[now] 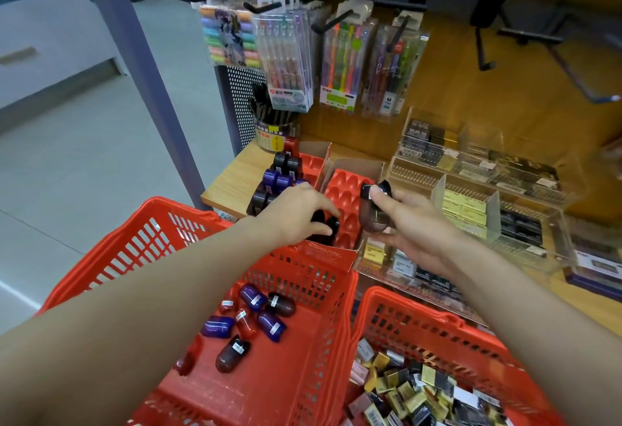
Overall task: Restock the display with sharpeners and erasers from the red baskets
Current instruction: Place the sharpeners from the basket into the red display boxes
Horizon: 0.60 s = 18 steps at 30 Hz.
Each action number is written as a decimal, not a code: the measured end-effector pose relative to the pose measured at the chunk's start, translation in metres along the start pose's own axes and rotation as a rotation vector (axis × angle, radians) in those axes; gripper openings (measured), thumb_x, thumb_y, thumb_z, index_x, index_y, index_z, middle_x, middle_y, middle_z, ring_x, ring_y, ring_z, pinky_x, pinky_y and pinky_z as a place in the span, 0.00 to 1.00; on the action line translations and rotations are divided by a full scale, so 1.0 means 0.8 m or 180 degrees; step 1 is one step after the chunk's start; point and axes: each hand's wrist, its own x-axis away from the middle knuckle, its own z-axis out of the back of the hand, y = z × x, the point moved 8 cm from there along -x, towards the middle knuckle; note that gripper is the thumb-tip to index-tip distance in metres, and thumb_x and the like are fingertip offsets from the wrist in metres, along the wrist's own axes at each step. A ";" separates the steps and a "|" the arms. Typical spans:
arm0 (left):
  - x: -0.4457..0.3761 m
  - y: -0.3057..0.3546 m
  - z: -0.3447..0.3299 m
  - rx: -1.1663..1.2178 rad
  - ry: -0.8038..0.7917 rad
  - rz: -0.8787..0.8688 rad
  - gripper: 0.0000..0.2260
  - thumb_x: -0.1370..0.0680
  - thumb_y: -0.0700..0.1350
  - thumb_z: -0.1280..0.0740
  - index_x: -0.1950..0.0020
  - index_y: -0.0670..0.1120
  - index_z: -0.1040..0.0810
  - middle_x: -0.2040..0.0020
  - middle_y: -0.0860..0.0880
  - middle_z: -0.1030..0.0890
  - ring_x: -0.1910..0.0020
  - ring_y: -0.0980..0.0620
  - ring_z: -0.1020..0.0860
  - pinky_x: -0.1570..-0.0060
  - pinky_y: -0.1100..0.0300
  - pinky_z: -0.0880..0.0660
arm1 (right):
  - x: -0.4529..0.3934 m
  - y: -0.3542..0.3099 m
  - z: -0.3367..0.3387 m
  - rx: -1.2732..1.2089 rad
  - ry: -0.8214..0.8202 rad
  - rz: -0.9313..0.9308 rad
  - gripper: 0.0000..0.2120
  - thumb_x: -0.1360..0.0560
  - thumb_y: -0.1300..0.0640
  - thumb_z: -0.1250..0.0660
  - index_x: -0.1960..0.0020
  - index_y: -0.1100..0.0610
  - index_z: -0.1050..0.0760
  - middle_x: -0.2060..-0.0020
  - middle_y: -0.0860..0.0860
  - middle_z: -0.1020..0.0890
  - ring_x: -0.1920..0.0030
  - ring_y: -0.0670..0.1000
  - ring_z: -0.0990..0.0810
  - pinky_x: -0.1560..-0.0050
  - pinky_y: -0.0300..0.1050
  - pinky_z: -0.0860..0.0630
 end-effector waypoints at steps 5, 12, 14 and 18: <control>0.004 -0.001 -0.005 0.0112 0.0005 0.0232 0.18 0.26 0.49 0.26 0.36 0.53 0.20 0.38 0.51 0.20 0.35 0.51 0.28 0.32 0.49 0.31 | -0.003 -0.018 0.015 -0.0011 0.0164 0.0310 0.13 0.24 0.57 0.30 0.40 0.55 0.22 0.55 0.52 0.14 0.57 0.47 0.16 0.52 0.43 0.24; 0.020 0.015 0.008 0.3044 0.0629 0.0647 0.12 0.23 0.45 0.28 0.41 0.55 0.19 0.44 0.55 0.16 0.43 0.59 0.19 0.36 0.56 0.25 | -0.004 -0.014 0.013 -0.0424 0.0052 0.0260 0.13 0.27 0.63 0.29 0.42 0.58 0.20 0.54 0.56 0.16 0.59 0.49 0.16 0.55 0.40 0.19; 0.020 0.021 0.010 0.3228 0.0658 0.0626 0.13 0.24 0.44 0.27 0.40 0.53 0.19 0.45 0.53 0.15 0.44 0.57 0.18 0.40 0.58 0.23 | -0.004 -0.017 0.007 -0.0511 -0.0058 0.0306 0.12 0.26 0.63 0.29 0.43 0.58 0.20 0.54 0.55 0.16 0.57 0.49 0.15 0.53 0.40 0.19; 0.021 0.025 0.025 0.2787 0.1035 0.0528 0.14 0.27 0.38 0.25 0.43 0.48 0.17 0.49 0.51 0.15 0.50 0.57 0.17 0.44 0.62 0.21 | -0.003 -0.022 0.002 0.0067 0.0101 0.0555 0.12 0.28 0.57 0.26 0.45 0.57 0.18 0.48 0.57 0.16 0.49 0.55 0.15 0.46 0.47 0.19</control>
